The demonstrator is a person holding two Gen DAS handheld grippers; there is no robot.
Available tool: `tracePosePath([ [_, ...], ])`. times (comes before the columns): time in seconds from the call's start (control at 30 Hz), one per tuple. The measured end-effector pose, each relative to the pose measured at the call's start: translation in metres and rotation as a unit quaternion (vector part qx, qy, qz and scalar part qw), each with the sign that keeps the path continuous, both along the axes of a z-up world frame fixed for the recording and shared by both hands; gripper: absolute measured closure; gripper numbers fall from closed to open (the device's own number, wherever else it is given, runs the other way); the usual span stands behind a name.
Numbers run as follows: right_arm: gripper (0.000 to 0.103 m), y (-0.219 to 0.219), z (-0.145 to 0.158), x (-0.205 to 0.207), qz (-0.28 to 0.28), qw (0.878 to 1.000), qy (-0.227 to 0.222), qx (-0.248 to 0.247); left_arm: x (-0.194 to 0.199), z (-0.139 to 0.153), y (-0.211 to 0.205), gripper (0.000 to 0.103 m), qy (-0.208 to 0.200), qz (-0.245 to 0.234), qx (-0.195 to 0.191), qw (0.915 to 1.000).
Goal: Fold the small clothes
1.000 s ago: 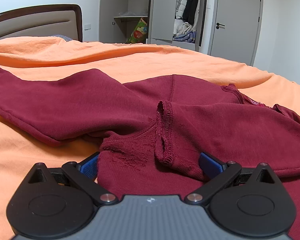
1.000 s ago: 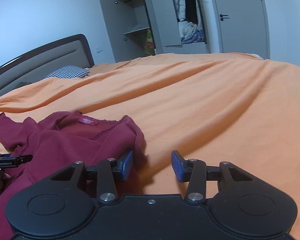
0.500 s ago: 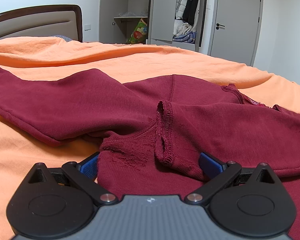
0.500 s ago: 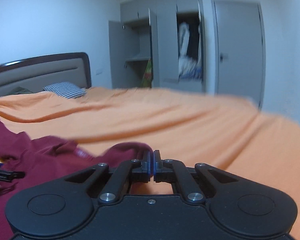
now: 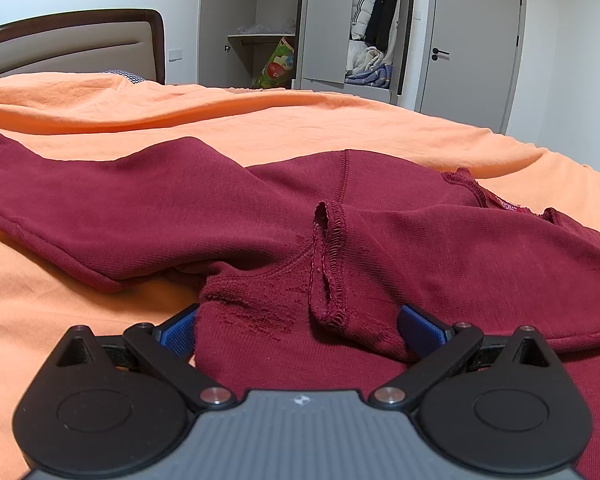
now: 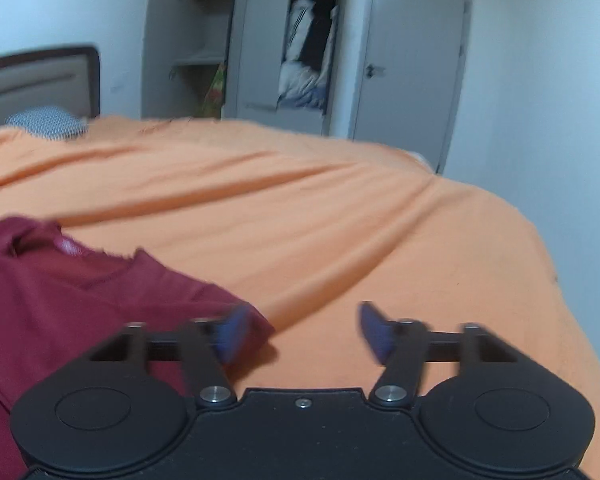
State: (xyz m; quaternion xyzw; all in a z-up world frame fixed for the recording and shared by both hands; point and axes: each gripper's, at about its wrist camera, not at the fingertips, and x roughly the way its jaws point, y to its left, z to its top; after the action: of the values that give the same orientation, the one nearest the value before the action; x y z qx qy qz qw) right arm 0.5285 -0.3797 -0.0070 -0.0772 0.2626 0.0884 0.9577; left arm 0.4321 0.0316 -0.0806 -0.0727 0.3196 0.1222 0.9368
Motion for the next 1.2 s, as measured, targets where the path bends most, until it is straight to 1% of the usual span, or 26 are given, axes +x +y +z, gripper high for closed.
tracePosePath([
  [0.03, 0.019, 0.002, 0.002, -0.004, 0.005, 1.0, -0.005, 0.011, 0.0, 0.0, 0.0, 0.0, -0.001, 0.0, 0.0, 1.0],
  [0.07, 0.011, 0.006, 0.002, -0.007, 0.011, 1.0, -0.006, 0.02, 0.0, 0.0, -0.001, 0.0, -0.001, 0.0, 0.001, 1.0],
  [0.13, 0.007, 0.018, -0.001, -0.008, 0.021, 1.0, 0.001, 0.02, 0.0, 0.0, -0.001, 0.0, -0.002, 0.0, 0.001, 1.0],
  [0.23, 0.007, 0.033, -0.015, 0.005, 0.006, 0.999, 0.034, -0.005, 0.001, 0.0, -0.001, 0.0, -0.002, 0.0, -0.001, 1.0],
  [0.3, 0.007, 0.034, -0.028, 0.015, -0.032, 0.998, 0.056, -0.027, 0.0, -0.001, 0.0, 0.0, -0.003, 0.0, -0.002, 1.0],
  [0.4, 0.007, 0.026, -0.041, 0.018, -0.091, 0.992, 0.052, -0.063, 0.0, -0.001, 0.001, 0.0, -0.004, -0.001, -0.005, 1.0],
  [0.5, 0.007, 0.013, -0.041, 0.01, -0.137, 0.988, 0.051, -0.058, 0.001, -0.002, 0.001, 0.0, -0.005, -0.001, -0.005, 1.0],
  [0.57, 0.007, 0.013, -0.034, -0.003, -0.148, 0.987, 0.042, -0.05, 0.001, -0.003, 0.001, 0.0, -0.006, 0.0, -0.005, 1.0],
  [0.67, 0.001, 0.027, -0.016, -0.031, -0.132, 0.991, 0.027, -0.007, 0.001, -0.004, 0.001, 0.0, -0.008, 0.0, -0.005, 1.0],
  [0.73, 0.001, 0.045, -0.006, -0.052, -0.096, 0.995, 0.013, 0.018, 0.0, -0.004, 0.002, 0.0, -0.008, 0.0, -0.005, 0.9999],
  [0.77, 0.001, 0.058, -0.003, -0.06, -0.075, 0.997, 0.008, 0.019, 0.0, -0.004, 0.002, 0.0, -0.008, 0.0, -0.006, 0.9999],
  [0.83, 0.001, 0.082, -0.006, -0.07, -0.036, 0.999, 0.009, 0.001, -0.001, -0.004, 0.002, 0.0, -0.009, 0.0, -0.007, 0.9999],
  [0.9, 0.001, 0.104, -0.02, -0.071, -0.009, 0.999, 0.025, -0.036, -0.001, -0.004, 0.003, 0.0, -0.011, 0.0, -0.01, 0.9999],
  [0.97, 0.001, 0.119, -0.039, -0.072, -0.011, 0.996, 0.045, -0.077, -0.002, -0.004, 0.004, 0.0, -0.014, -0.001, -0.014, 0.9998],
  [1.0, 0.001, 0.123, -0.047, -0.073, -0.015, 0.995, 0.05, -0.086, -0.002, -0.004, 0.005, 0.0, -0.015, -0.001, -0.017, 0.9998],
  [1.03, 0.001, 0.125, -0.051, -0.075, -0.021, 0.995, 0.049, -0.085, -0.003, -0.004, 0.006, 0.0, -0.016, -0.001, -0.02, 0.9997],
  [1.1, 0.001, 0.126, -0.049, -0.079, -0.034, 0.995, 0.044, -0.081, -0.003, -0.001, 0.009, 0.001, -0.014, -0.004, -0.028, 0.9995],
  [1.2, 0.001, 0.131, -0.036, -0.091, -0.034, 0.995, 0.028, -0.085, -0.005, 0.011, 0.021, 0.0, 0.003, -0.011, -0.062, 0.998],
])
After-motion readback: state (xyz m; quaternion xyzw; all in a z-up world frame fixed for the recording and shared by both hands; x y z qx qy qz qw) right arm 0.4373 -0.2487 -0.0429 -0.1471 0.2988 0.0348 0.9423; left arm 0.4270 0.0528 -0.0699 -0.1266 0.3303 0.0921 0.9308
